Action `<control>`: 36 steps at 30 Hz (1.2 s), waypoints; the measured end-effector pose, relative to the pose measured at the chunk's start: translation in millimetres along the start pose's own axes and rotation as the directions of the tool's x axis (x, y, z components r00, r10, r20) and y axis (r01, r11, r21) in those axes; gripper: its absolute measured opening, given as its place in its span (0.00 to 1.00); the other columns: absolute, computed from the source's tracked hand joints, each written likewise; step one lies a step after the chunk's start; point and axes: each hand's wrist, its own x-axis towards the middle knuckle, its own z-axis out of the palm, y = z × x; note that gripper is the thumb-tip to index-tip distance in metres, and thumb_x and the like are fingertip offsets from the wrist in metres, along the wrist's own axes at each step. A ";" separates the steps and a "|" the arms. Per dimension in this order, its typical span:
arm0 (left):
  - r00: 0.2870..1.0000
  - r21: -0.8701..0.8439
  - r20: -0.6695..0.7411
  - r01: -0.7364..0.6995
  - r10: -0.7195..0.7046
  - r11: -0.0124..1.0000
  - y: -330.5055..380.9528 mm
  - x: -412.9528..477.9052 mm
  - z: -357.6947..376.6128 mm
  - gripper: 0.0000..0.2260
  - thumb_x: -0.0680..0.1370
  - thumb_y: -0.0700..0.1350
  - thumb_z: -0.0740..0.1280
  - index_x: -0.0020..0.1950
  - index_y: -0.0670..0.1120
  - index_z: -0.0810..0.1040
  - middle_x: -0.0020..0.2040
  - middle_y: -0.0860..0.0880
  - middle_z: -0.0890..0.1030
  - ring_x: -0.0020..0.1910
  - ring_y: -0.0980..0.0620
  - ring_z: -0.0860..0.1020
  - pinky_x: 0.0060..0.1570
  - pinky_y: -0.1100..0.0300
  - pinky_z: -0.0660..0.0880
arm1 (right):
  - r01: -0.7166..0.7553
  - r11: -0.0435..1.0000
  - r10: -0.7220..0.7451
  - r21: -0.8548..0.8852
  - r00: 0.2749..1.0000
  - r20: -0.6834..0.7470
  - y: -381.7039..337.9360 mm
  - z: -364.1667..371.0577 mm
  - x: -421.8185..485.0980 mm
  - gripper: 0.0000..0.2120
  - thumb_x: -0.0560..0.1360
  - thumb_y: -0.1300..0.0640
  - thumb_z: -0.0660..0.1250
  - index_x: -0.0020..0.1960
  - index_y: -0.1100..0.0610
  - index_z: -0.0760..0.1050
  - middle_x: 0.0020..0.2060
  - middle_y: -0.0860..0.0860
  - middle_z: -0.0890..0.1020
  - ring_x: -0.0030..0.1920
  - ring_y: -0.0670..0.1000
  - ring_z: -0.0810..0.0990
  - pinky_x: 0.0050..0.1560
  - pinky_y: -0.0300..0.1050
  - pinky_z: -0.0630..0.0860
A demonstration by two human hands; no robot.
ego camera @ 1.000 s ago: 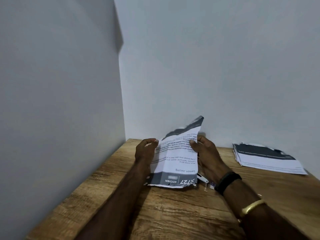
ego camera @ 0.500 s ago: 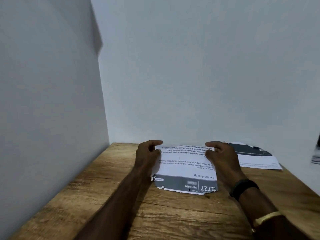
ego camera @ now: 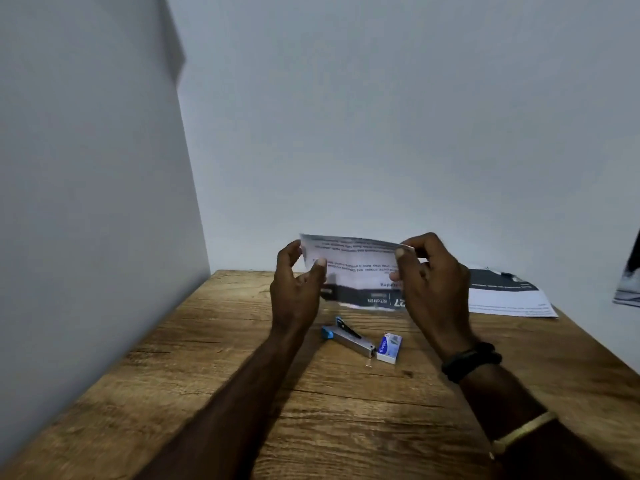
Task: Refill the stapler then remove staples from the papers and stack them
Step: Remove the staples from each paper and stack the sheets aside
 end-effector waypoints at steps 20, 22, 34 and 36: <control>0.949 -0.139 -0.056 0.299 -0.309 0.944 -3.3 1.8 4.1 0.11 0.79 0.30 0.61 0.55 0.43 0.76 0.52 0.42 0.84 0.47 0.42 0.82 0.48 0.48 0.81 | 0.076 0.967 0.068 -0.241 0.841 0.536 9.8 22.6 -31.0 0.07 0.74 0.52 0.69 0.51 0.46 0.79 0.52 0.46 0.81 0.53 0.48 0.79 0.46 0.41 0.74; 0.949 -0.124 -0.085 0.293 -0.305 0.948 -6.5 4.0 2.1 0.11 0.78 0.30 0.61 0.52 0.45 0.77 0.49 0.44 0.84 0.44 0.44 0.82 0.44 0.52 0.81 | 0.080 0.917 0.177 -0.392 0.798 0.577 14.4 23.9 -34.5 0.10 0.74 0.46 0.71 0.54 0.45 0.76 0.55 0.48 0.79 0.55 0.51 0.78 0.45 0.42 0.70; 0.938 -0.159 -0.138 0.297 -0.319 0.941 -6.3 8.7 -7.0 0.14 0.74 0.29 0.60 0.47 0.47 0.77 0.44 0.47 0.83 0.39 0.48 0.79 0.38 0.58 0.76 | 0.140 0.831 0.278 -0.539 0.735 0.618 18.2 36.6 -38.5 0.18 0.76 0.43 0.72 0.62 0.50 0.79 0.55 0.50 0.85 0.58 0.55 0.81 0.53 0.47 0.75; 0.930 -0.201 -0.152 0.302 -0.334 0.932 -5.3 10.2 -9.8 0.14 0.73 0.29 0.60 0.47 0.46 0.77 0.42 0.47 0.83 0.36 0.49 0.79 0.36 0.59 0.75 | 0.008 0.864 0.330 -0.503 0.747 0.578 16.9 34.4 -33.7 0.20 0.76 0.44 0.72 0.65 0.50 0.79 0.57 0.51 0.85 0.59 0.55 0.82 0.54 0.46 0.75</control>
